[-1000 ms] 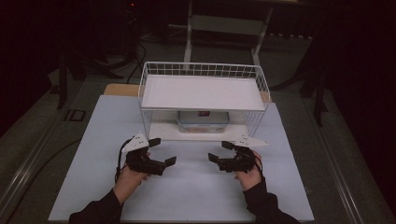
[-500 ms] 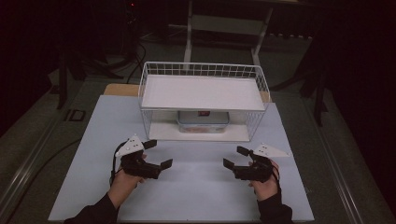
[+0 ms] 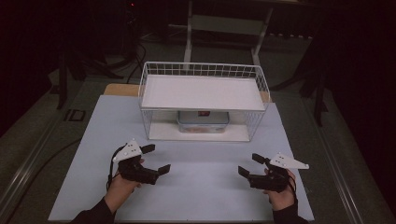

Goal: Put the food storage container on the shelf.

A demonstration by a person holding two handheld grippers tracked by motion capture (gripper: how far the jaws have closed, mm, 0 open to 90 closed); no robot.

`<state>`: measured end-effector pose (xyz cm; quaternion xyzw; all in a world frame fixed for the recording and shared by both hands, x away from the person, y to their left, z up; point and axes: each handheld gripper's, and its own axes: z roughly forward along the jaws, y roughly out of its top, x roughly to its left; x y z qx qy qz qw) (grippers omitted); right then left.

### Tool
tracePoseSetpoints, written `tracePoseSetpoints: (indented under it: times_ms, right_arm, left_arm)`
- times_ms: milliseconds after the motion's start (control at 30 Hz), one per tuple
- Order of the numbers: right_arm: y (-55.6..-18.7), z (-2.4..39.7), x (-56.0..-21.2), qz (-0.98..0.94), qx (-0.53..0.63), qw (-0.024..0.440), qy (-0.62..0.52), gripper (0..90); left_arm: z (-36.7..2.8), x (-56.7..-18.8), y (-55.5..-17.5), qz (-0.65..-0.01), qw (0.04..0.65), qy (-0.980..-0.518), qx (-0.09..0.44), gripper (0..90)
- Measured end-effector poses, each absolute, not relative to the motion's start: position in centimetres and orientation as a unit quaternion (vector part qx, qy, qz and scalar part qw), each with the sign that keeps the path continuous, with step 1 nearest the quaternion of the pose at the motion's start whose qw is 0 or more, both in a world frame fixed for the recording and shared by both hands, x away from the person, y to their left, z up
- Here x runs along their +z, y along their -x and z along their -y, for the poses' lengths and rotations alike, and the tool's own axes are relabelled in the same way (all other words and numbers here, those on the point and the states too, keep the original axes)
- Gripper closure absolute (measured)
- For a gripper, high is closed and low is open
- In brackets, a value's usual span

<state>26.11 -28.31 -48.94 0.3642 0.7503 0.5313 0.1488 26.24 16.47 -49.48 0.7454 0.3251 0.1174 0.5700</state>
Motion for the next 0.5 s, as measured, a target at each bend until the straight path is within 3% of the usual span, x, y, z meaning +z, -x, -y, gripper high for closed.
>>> tracePoseSetpoints:
  times_ms: [500]
  right_arm:
    - [-25.98, 29.00, -49.46, -0.759, 0.523, 0.145, -0.360, 17.0]
  left_arm:
    - [-16.37, -49.92, -25.86, -0.314, 0.569, -0.751, 0.121, 0.2]
